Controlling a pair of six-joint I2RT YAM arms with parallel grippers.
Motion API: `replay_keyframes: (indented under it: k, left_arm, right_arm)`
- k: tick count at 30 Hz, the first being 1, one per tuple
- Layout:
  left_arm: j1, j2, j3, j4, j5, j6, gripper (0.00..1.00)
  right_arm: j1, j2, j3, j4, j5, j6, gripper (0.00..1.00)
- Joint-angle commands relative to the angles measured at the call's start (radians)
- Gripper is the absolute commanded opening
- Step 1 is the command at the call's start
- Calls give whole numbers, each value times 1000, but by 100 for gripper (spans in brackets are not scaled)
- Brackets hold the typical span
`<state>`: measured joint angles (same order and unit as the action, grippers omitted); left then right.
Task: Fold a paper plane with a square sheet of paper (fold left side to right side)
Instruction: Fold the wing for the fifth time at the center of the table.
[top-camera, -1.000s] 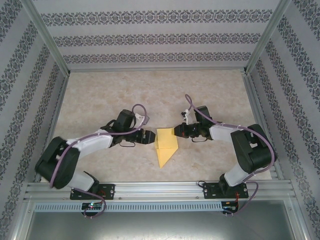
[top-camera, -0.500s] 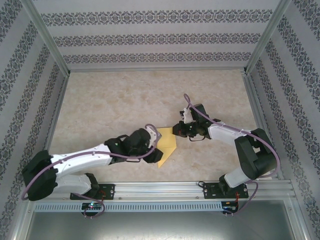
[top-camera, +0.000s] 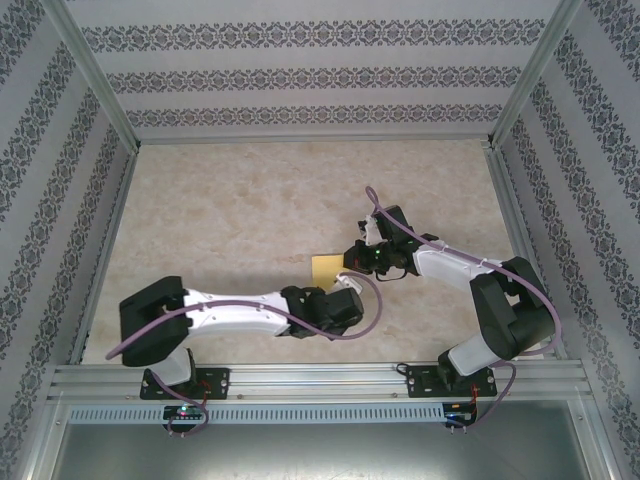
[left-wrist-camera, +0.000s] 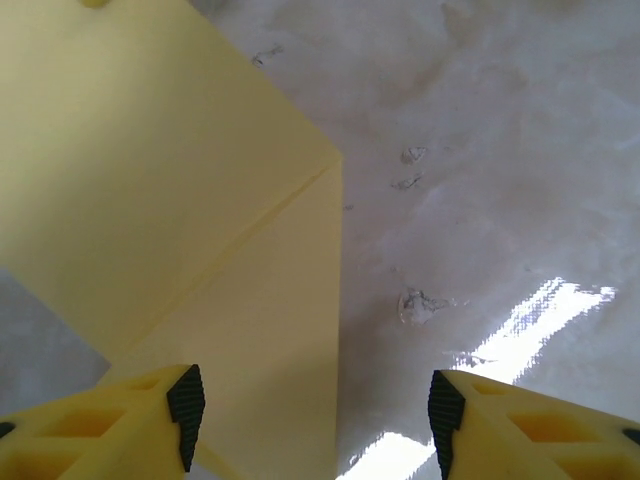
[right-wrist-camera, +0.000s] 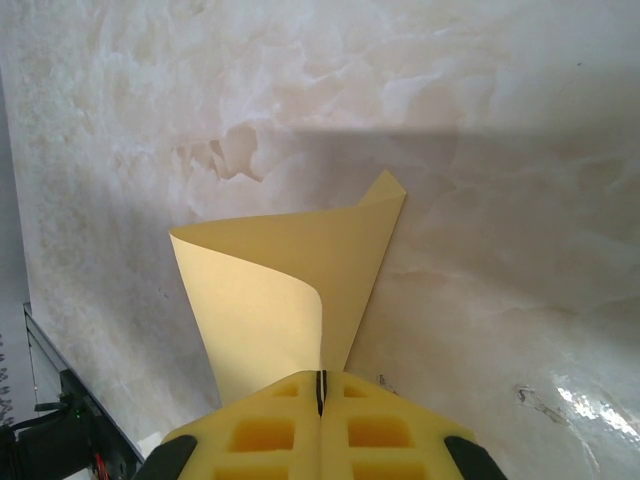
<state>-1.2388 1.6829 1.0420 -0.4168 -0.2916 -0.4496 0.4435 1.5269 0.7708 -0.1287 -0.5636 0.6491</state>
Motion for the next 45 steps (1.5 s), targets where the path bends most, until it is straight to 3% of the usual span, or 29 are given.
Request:
replay_keyframes:
  k: [1,10,25,36,43,45]
  left_arm:
    - [-34,75,59,-130,-131,-29,64]
    - [-45,149,106,-201,-221,-75,59]
    - [-49,187,123,-195,-205,-67,31]
    - [-49,186,107,-176,-199,-86,18]
    - [-30,136,80,-135,-168,-87,11]
    - [-14,119,67,-121,-146,-81,11]
  right_arm:
    - [14,-2,26,-17,13,7,1]
    - [14,16,34,-14,4,4,1]
    - [15,33,49,-39,13,-12,1]
    - [14,33,59,-53,32,-34,3]
    - [-13,-72,28,1,43,-38,24]
    - [-32,-140,11,-12,78,-49,36]
